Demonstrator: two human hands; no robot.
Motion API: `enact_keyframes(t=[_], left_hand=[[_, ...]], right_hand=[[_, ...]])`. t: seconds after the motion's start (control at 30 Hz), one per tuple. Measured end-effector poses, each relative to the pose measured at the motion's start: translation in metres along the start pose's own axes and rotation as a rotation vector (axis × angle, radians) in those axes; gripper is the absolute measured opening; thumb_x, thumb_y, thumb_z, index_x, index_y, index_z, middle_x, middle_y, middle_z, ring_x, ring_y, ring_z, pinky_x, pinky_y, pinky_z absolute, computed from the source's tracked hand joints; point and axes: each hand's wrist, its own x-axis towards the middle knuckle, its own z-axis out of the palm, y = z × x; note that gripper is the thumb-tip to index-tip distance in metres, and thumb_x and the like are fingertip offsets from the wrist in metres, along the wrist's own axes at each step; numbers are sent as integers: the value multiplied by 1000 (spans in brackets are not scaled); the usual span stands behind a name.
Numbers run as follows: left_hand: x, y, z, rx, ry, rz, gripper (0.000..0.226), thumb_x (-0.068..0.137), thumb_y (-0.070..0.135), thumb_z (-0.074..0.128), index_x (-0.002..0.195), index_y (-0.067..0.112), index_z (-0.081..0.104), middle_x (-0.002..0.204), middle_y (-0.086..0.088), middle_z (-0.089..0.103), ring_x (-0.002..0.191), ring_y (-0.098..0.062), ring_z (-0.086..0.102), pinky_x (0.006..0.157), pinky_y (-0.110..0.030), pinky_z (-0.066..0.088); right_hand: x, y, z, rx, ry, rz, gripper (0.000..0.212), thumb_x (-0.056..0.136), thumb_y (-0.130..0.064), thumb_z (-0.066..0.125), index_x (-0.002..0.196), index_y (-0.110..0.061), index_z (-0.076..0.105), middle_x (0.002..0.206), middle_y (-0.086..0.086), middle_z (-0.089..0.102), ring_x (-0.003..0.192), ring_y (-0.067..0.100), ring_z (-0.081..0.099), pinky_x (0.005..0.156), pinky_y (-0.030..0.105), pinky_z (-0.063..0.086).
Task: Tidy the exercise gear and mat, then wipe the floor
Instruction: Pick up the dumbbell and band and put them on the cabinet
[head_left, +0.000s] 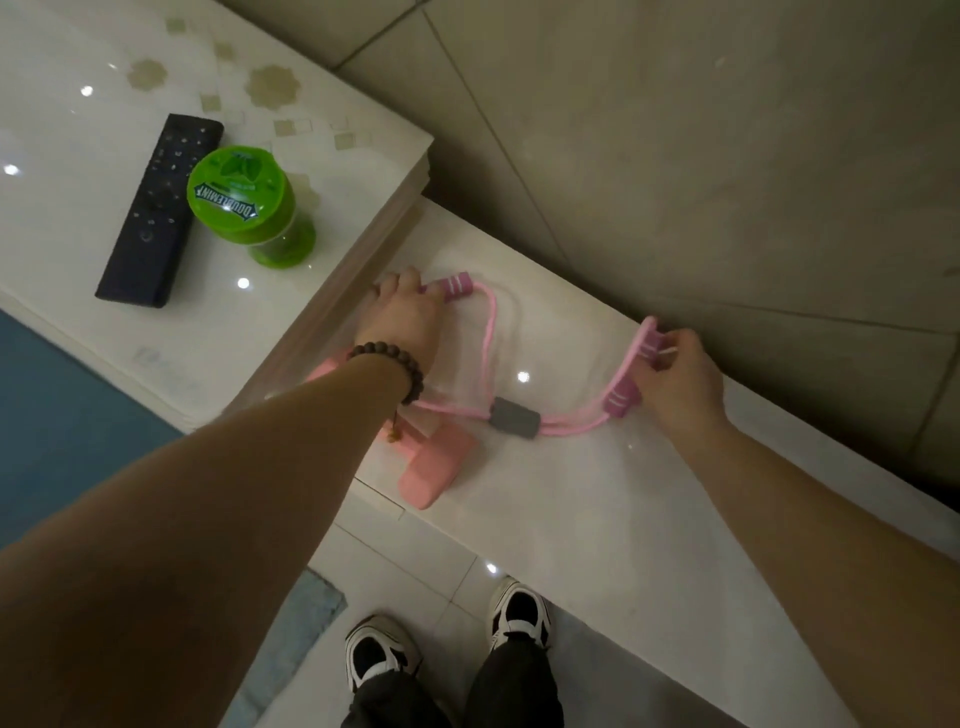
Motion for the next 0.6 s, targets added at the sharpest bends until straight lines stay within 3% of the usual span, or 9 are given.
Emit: enact_keyframes(t=[0.07, 0.17, 0.23, 0.33, 0.43, 0.6], left_hand=[[4, 1, -4, -66, -6, -37, 50, 95, 55, 43, 141, 35, 36, 136, -10, 38, 129, -34, 35, 109, -49, 34], [13, -1, -6, -126, 83, -66, 61, 91, 66, 37, 135, 24, 43, 126, -8, 44, 118, -33, 45, 102, -49, 40], [14, -2, -4, -113, 114, -109, 55, 93, 57, 43, 130, 16, 46, 123, -9, 46, 113, -31, 48, 98, -50, 43], [11, -3, 3, -2, 56, -68, 39, 93, 19, 54, 131, 10, 49, 132, -15, 42, 122, -33, 40, 101, -45, 42], [10, -4, 5, 2, 50, -62, 38, 93, 15, 53, 130, 9, 50, 133, -15, 41, 124, -33, 36, 103, -44, 39], [7, -5, 4, -20, -5, -68, 33, 94, 17, 48, 126, 14, 50, 138, -13, 36, 127, -34, 34, 107, -47, 37]], right_hand=[[-3, 14, -15, -12, 52, 52, 24, 92, -19, 60, 110, -8, 49, 94, 2, 54, 72, 12, 53, 60, 22, 40], [-10, 37, -35, -71, 187, 107, 29, 94, -22, 56, 113, 0, 50, 94, 11, 55, 77, 22, 54, 62, 27, 40], [-12, 50, -43, -122, 231, 156, 30, 94, -20, 54, 112, 3, 50, 91, 14, 54, 75, 25, 52, 59, 27, 36], [-9, 67, -35, -195, 120, 259, 34, 94, -24, 54, 113, 4, 51, 98, 20, 61, 78, 28, 59, 64, 31, 46], [-11, 71, -22, -164, 63, 317, 41, 91, -27, 61, 118, 0, 48, 106, 22, 62, 84, 34, 66, 75, 41, 58], [-19, 72, -16, -90, 133, 293, 50, 87, -35, 66, 121, -5, 45, 112, 20, 60, 88, 34, 66, 75, 45, 59]])
